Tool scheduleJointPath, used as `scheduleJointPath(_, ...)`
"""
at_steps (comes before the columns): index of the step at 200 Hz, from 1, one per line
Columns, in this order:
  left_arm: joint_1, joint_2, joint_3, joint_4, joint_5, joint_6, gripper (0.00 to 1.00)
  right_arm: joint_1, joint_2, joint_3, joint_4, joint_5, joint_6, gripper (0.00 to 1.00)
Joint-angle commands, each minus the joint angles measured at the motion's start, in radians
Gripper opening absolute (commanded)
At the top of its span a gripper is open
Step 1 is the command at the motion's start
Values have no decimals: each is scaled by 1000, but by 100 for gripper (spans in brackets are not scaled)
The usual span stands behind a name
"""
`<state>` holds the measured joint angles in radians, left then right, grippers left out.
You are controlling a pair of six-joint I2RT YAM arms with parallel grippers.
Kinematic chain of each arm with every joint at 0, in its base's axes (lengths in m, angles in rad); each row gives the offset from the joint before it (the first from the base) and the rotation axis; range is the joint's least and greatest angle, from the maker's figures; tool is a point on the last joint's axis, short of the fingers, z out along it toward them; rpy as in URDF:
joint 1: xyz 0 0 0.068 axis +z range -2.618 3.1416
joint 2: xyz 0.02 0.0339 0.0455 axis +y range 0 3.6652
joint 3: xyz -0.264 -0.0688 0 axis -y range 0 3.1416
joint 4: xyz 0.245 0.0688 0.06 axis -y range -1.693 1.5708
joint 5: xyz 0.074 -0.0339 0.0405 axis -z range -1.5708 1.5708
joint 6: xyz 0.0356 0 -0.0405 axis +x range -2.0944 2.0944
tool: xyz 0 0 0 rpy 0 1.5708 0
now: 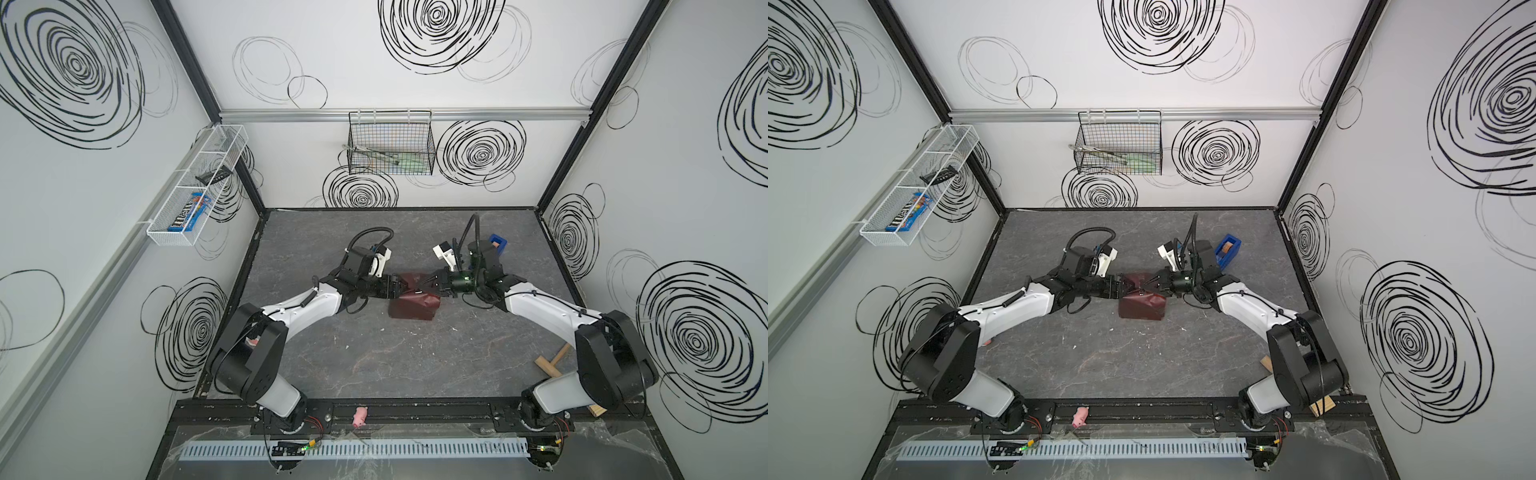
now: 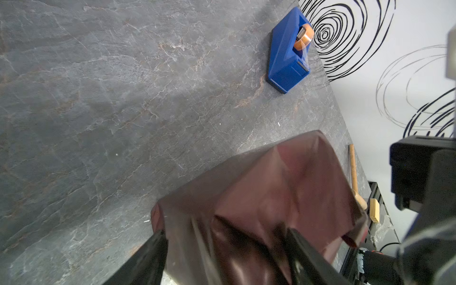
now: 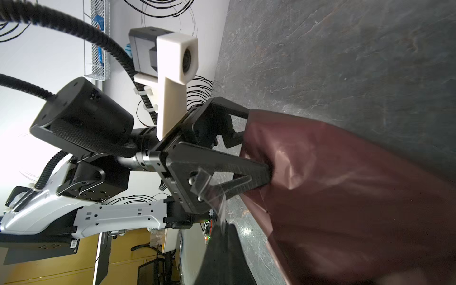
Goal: Wrap a gift box in wrapping paper
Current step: Wrap the gift box with the wrapping paper.
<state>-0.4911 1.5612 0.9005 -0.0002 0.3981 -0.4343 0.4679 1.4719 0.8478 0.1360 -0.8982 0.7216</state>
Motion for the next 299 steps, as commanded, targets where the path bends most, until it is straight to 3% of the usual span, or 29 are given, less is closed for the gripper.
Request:
scheduleJointPath(1,-1,19,-47,-145,-68,23,78,0,2,-17,20,28,10,0)
scheduleJointPath(127,0,17,-49,-144,-69,26,78,-50,73,-106,89,76,61,0)
scheduleJointPath(248,0,11,-45,-150,-63,31,78,118,-67,-109,-61,540,-94,2)
scheduleJointPath(299,0,12,-43,-150,-58,32,78,196,-135,-159,-37,706,-161,6)
